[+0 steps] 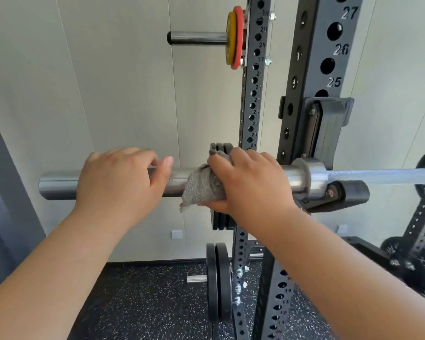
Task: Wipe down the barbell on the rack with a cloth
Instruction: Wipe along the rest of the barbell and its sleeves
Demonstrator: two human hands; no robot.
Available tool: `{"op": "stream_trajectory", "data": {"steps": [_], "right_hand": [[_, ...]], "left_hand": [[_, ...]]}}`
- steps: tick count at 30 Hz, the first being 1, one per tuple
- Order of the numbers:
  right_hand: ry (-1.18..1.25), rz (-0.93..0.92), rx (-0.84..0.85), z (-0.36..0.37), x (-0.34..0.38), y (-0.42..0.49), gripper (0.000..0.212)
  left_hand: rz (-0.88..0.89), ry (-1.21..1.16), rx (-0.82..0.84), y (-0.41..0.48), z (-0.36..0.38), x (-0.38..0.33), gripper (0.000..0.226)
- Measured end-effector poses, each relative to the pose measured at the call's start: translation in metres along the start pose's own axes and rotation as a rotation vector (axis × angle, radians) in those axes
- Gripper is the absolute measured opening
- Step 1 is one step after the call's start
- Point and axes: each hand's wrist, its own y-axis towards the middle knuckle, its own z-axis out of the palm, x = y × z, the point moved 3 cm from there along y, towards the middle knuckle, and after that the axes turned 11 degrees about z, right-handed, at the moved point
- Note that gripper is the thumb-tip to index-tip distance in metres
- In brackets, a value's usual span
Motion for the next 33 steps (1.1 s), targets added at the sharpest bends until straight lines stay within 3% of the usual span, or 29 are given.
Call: {"op": "stream_trajectory", "data": {"steps": [3, 5, 7, 11, 12, 16, 18, 20, 24, 25, 29, 33], "right_hand": [[-0.016, 0.128, 0.379, -0.016, -0.019, 0.012, 0.079], [-0.075, 0.206, 0.495, -0.026, -0.023, 0.022, 0.087], [-0.147, 0.166, 0.472, -0.022, -0.006, 0.025, 0.087], [-0.043, -0.044, 0.029, -0.002, 0.038, 0.013, 0.071], [-0.038, -0.046, 0.003, -0.001, 0.041, 0.013, 0.069], [-0.031, 0.080, 0.361, -0.016, 0.035, 0.022, 0.074], [-0.068, 0.140, 0.461, -0.024, 0.042, 0.033, 0.077], [-0.116, 0.111, 0.440, -0.019, 0.063, 0.036, 0.074], [-0.026, -0.119, 0.011, 0.001, 0.099, 0.026, 0.059], [-0.014, -0.136, -0.024, 0.001, 0.098, 0.026, 0.061], [-0.038, 0.043, 0.355, -0.010, 0.064, 0.031, 0.072], [-0.144, 0.133, 0.427, -0.014, 0.062, 0.036, 0.078]], "left_hand": [[-0.064, -0.003, -0.025, -0.009, -0.008, 0.022, 0.060], [-0.081, -0.009, -0.022, -0.015, -0.012, 0.035, 0.058], [-0.086, -0.023, 0.010, -0.019, -0.008, 0.042, 0.053], [-0.073, 0.020, 0.031, -0.020, 0.004, 0.040, 0.050], [-0.068, 0.032, 0.026, -0.019, 0.004, 0.039, 0.049], [-0.063, 0.061, 0.060, -0.018, 0.003, 0.042, 0.053], [-0.080, 0.075, 0.077, -0.016, 0.003, 0.043, 0.056], [-0.100, 0.085, 0.102, -0.013, 0.004, 0.043, 0.057], [-0.106, 0.094, 0.135, -0.010, 0.003, 0.040, 0.053], [-0.107, 0.086, 0.142, -0.009, 0.003, 0.041, 0.052], [-0.094, 0.043, 0.187, -0.006, 0.004, 0.046, 0.054], [-0.091, 0.020, 0.210, -0.004, 0.004, 0.046, 0.053]]}}
